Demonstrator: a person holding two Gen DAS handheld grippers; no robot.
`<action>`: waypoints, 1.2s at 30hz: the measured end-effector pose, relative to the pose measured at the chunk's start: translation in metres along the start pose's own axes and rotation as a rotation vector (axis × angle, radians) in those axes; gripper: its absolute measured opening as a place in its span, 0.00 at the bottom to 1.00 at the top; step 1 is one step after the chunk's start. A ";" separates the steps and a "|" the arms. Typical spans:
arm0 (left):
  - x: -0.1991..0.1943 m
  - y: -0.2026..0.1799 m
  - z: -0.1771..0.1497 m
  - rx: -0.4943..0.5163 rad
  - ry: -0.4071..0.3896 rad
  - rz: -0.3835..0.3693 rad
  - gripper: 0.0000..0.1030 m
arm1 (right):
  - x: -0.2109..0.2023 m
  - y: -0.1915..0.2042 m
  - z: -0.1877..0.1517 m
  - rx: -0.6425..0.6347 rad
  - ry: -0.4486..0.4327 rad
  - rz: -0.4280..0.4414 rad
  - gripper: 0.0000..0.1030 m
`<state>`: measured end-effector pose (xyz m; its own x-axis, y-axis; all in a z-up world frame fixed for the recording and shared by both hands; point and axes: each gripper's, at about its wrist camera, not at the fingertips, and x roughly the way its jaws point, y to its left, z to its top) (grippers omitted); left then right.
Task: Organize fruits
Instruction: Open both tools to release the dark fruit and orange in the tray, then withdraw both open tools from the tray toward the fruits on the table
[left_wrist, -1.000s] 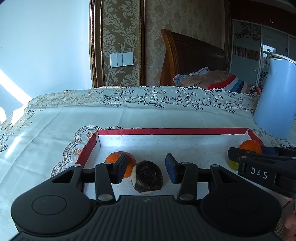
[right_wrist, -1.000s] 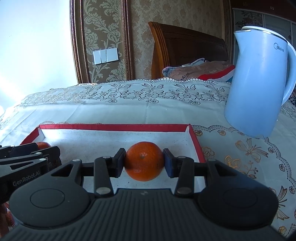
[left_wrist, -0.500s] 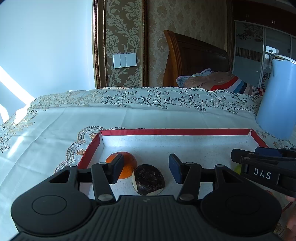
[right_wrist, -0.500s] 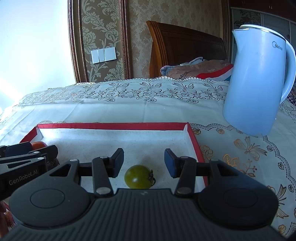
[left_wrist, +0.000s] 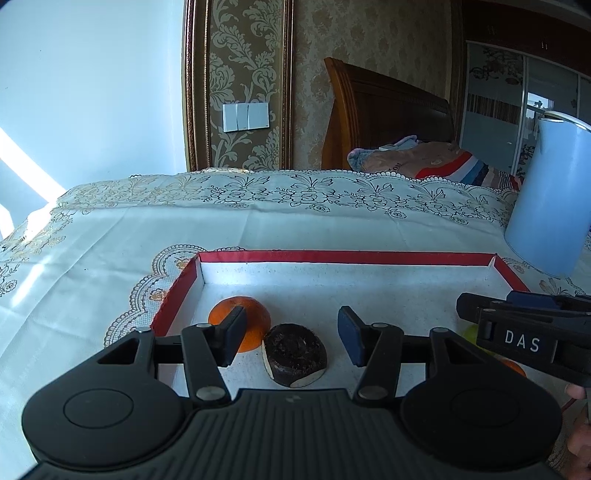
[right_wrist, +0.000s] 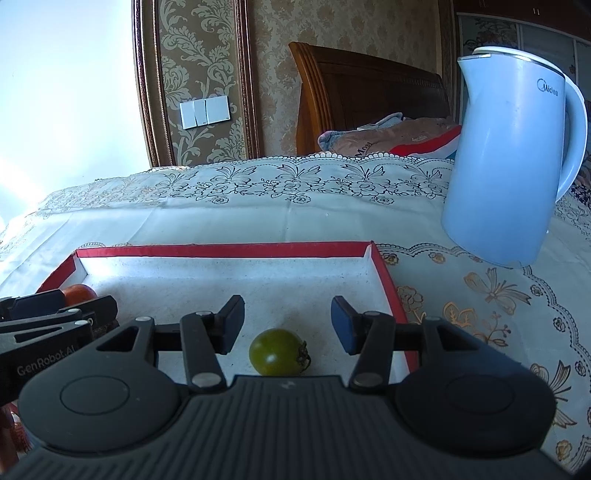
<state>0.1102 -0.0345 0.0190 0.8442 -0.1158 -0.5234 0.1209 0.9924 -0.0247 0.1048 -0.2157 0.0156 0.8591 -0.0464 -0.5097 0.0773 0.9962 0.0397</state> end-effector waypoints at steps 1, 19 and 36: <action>0.000 0.000 -0.001 -0.002 0.002 -0.004 0.52 | -0.001 0.000 0.000 0.000 -0.002 0.000 0.55; -0.008 0.002 -0.005 -0.013 -0.006 -0.018 0.67 | -0.007 0.000 -0.002 0.001 -0.022 -0.013 0.61; -0.009 0.004 -0.008 -0.007 0.006 -0.024 0.67 | -0.010 0.002 -0.003 -0.009 -0.024 -0.005 0.64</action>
<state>0.0989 -0.0288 0.0170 0.8381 -0.1391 -0.5275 0.1372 0.9896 -0.0430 0.0948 -0.2131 0.0188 0.8708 -0.0530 -0.4889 0.0774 0.9966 0.0297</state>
